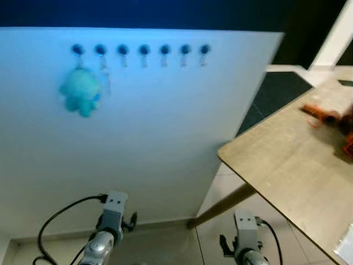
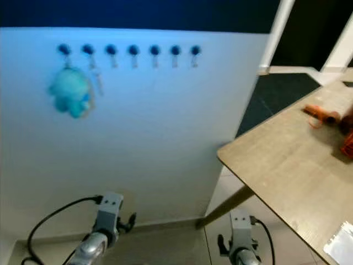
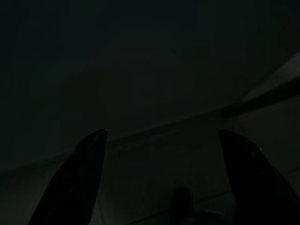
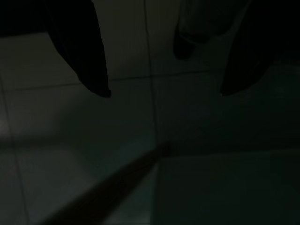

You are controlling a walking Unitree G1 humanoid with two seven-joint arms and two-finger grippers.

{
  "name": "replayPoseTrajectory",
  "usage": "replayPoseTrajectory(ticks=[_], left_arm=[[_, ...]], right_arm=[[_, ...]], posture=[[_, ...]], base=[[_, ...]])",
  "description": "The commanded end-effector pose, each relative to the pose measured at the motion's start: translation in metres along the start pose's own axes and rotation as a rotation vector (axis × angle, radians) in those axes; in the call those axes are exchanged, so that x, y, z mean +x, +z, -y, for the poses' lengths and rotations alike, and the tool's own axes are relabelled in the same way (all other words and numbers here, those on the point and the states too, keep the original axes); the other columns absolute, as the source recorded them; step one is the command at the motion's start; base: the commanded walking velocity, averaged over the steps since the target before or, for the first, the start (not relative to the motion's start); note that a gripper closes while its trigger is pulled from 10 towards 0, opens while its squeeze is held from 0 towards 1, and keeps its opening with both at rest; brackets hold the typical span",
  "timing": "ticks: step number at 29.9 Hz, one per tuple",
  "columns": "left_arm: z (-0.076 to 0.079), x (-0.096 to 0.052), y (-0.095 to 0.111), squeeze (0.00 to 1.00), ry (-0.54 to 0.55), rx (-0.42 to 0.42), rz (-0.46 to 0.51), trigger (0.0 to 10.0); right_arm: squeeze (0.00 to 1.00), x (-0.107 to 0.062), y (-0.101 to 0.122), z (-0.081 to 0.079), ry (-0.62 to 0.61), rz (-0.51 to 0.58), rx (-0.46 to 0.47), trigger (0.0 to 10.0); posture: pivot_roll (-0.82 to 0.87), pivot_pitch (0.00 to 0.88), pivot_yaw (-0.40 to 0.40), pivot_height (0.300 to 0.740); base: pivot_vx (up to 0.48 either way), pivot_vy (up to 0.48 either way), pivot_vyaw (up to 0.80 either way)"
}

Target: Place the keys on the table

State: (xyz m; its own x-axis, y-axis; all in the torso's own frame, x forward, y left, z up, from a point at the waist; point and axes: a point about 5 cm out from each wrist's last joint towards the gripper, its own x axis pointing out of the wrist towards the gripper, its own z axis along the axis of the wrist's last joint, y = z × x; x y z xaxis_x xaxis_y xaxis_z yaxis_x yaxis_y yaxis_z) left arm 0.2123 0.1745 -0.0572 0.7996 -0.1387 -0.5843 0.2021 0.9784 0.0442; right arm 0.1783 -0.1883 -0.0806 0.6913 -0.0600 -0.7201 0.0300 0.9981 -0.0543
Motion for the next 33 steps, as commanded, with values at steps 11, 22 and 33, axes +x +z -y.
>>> replayPoseTrajectory(ticks=[11,22,33], left_arm=[[0.001,0.002,0.0,0.0,-0.007,0.014,-0.028,10.0],[0.014,0.01,0.013,0.0,-0.087,0.085,-0.013,10.0],[0.018,0.013,0.02,0.0,-0.133,0.124,-0.003,10.0]], right_arm=[[0.0,-0.003,-0.009,-0.001,-0.025,-0.027,0.005,10.0],[0.0,-0.007,-0.017,0.012,-0.09,-0.03,0.107,10.0],[0.0,-0.013,-0.027,0.022,-0.145,-0.029,0.18,10.0]], posture=[[0.06,0.0,-0.027,0.74],[0.05,0.0,-0.004,0.74],[0.01,0.0,0.018,0.74]], base=[[0.0,0.0,0.8],[0.0,0.0,0.51],[0.0,0.0,0.0]])
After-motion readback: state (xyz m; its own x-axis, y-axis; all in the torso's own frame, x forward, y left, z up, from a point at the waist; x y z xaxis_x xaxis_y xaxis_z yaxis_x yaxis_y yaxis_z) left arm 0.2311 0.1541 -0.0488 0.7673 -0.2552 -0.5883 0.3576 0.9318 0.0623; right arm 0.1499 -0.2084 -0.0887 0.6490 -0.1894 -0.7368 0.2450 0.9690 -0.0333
